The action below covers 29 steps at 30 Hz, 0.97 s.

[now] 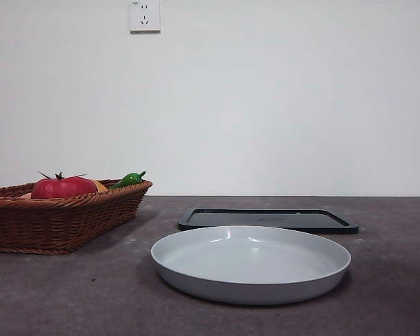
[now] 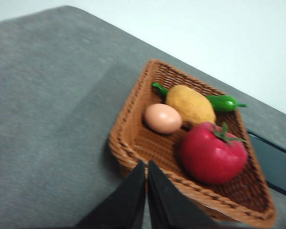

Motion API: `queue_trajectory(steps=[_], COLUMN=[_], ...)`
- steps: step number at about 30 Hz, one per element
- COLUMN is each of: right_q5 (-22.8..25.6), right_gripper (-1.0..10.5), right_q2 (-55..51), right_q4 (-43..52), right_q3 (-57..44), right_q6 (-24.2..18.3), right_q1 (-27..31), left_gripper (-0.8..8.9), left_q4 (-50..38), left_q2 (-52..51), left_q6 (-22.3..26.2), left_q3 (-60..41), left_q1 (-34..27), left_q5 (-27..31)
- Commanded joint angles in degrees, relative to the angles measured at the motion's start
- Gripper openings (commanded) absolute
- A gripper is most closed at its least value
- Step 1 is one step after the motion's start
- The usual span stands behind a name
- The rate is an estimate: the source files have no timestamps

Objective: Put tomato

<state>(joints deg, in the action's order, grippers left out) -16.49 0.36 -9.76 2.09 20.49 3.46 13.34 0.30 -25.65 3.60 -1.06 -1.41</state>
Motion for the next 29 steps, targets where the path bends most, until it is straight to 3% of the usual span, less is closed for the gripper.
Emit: queue_trajectory(steps=[1,10,21,29], right_q5=[-0.8,-3.4,-11.4,-14.0], right_gripper=[0.1,0.1,0.1,0.1], right_q2=[-0.1,4.2,23.5,37.3], right_q4=[-1.0,-9.7,-25.0,-36.3], right_q3=[3.5,17.1,38.0,51.8], right_q6=[1.6,-1.5,-12.0,-17.2], right_q1=[0.0,0.0,-0.2,-5.4], left_gripper=[0.09,0.1,0.1,0.09], left_q4=[1.0,7.8,21.7,32.5], left_q2=[0.4,7.7,26.2,37.0], left_q6=[-3.1,-1.4,13.7,20.7], left_q3=[3.2,14.3,33.8,45.4], left_q1=[-0.2,-0.2,0.0,2.4], left_q5=[-0.6,-8.6,-19.8,-21.6])
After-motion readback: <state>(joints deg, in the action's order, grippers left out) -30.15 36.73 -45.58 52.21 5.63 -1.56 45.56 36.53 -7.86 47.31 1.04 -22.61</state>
